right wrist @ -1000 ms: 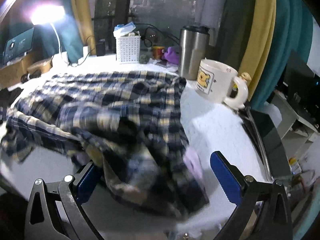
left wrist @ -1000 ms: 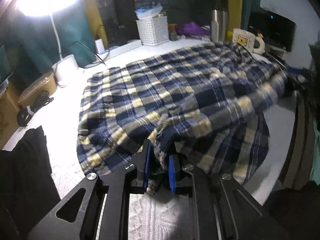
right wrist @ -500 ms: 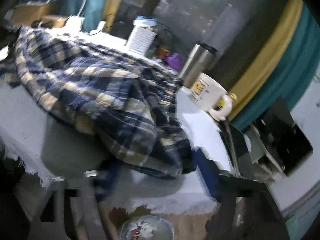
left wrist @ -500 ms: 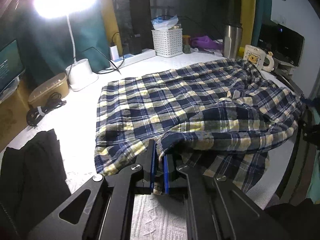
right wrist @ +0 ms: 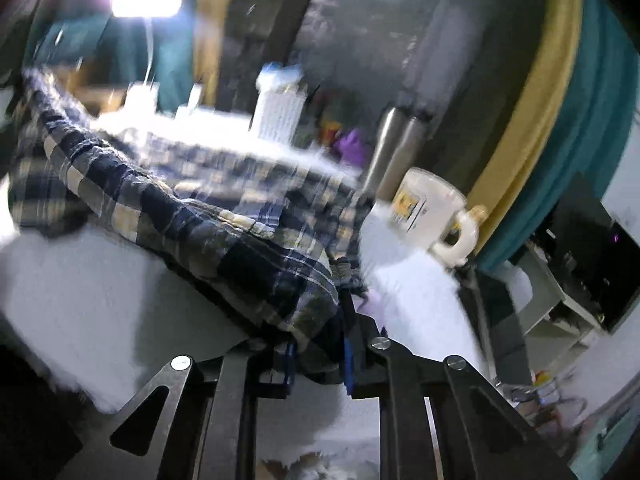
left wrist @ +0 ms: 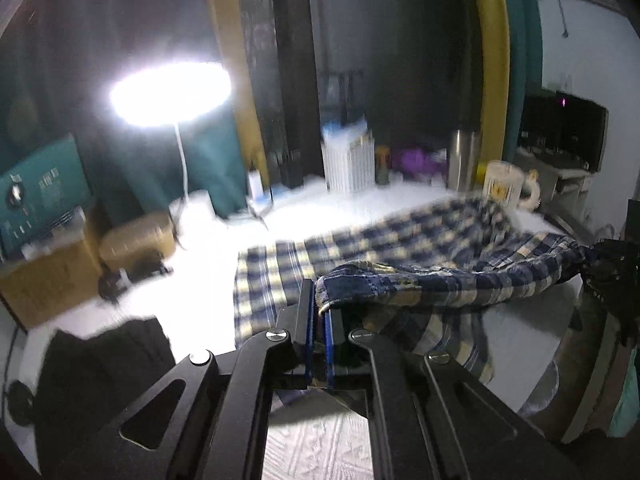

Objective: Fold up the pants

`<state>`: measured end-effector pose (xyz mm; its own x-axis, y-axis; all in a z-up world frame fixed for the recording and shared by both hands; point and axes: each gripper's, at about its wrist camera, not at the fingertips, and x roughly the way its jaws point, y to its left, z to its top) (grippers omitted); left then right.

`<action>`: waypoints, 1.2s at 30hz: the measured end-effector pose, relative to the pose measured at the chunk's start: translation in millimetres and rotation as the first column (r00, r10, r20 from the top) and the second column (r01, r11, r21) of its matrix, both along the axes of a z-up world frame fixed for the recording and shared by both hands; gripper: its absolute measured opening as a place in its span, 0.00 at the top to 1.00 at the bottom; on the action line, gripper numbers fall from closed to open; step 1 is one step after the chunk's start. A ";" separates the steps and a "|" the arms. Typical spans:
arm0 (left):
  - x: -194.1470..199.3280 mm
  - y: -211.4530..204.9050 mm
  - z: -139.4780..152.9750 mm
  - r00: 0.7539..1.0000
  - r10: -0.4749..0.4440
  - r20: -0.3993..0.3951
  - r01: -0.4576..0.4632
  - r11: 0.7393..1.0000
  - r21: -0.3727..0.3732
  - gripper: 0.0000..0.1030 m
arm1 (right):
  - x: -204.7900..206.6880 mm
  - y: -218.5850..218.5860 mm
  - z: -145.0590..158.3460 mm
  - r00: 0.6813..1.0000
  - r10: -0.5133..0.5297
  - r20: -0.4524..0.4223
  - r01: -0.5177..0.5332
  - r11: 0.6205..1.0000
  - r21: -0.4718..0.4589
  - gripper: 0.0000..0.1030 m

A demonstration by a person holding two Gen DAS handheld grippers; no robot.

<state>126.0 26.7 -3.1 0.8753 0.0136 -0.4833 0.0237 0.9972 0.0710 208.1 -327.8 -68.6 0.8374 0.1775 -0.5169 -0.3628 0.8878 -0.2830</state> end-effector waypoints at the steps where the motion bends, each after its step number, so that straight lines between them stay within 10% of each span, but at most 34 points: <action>1: -1.8 1.2 7.1 1.000 -0.002 0.017 0.002 1.000 0.003 0.97 | -1.8 0.2 8.9 1.000 -0.003 0.014 0.003 1.000 0.016 0.83; 16: -75.4 -4.0 107.5 0.958 0.001 0.287 -0.058 0.980 0.192 0.97 | -53.4 3.2 114.9 0.969 -0.013 0.247 -0.026 0.987 0.156 0.83; 27: -104.1 -16.7 25.5 1.000 0.003 0.026 -0.006 0.991 0.131 0.97 | -84.8 -21.5 69.2 0.996 -0.040 0.083 0.029 0.991 0.129 0.83; 36: -129.6 -26.7 27.8 0.999 0.011 0.043 -0.018 0.989 0.145 0.97 | -95.8 -20.8 63.3 0.998 -0.032 0.061 0.024 0.990 0.136 0.83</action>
